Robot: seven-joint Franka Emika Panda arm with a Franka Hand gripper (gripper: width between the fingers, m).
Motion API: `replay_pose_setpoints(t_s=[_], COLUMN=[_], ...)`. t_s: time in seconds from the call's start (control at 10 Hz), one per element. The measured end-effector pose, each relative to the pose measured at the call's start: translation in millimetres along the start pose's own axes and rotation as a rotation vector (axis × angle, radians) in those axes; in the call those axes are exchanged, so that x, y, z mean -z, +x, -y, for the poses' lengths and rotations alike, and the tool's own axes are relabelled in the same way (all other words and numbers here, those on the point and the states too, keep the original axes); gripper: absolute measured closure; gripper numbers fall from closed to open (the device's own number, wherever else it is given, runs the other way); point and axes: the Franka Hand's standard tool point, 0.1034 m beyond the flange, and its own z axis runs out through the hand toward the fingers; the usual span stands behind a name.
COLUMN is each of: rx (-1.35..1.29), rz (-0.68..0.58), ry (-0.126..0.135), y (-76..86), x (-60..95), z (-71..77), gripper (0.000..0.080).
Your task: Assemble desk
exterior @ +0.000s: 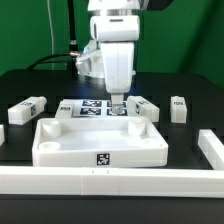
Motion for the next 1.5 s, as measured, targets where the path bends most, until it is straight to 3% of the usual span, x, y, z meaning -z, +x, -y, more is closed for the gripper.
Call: replay_pose_setpoints(t_s=[0.4,0.7,0.9,1.0,1.1,1.2,1.3,1.5], rx=[-0.017,-0.034,-0.035,-0.035,-0.035,-0.034,-0.039,-0.039], rz=[-0.015,-0.016,-0.016,-0.016,-0.016,-0.016,-0.016,-0.016], ry=[0.058,0.065,0.066,0.066,0.066,0.066,0.067,0.067], y=[-1.7,-1.0,-1.3,-1.3,-1.3,-1.0,-1.6,-1.7], x=[-30.1,-32.9,-33.2,-33.2,-33.2,-33.3,-33.3,-33.3], z=[16.9,19.3,19.7,19.7,19.8,19.8,20.0,20.0], gripper=[0.0150,0.0150,0.0395,0.0577,0.0577,0.0707,0.0742,0.0742])
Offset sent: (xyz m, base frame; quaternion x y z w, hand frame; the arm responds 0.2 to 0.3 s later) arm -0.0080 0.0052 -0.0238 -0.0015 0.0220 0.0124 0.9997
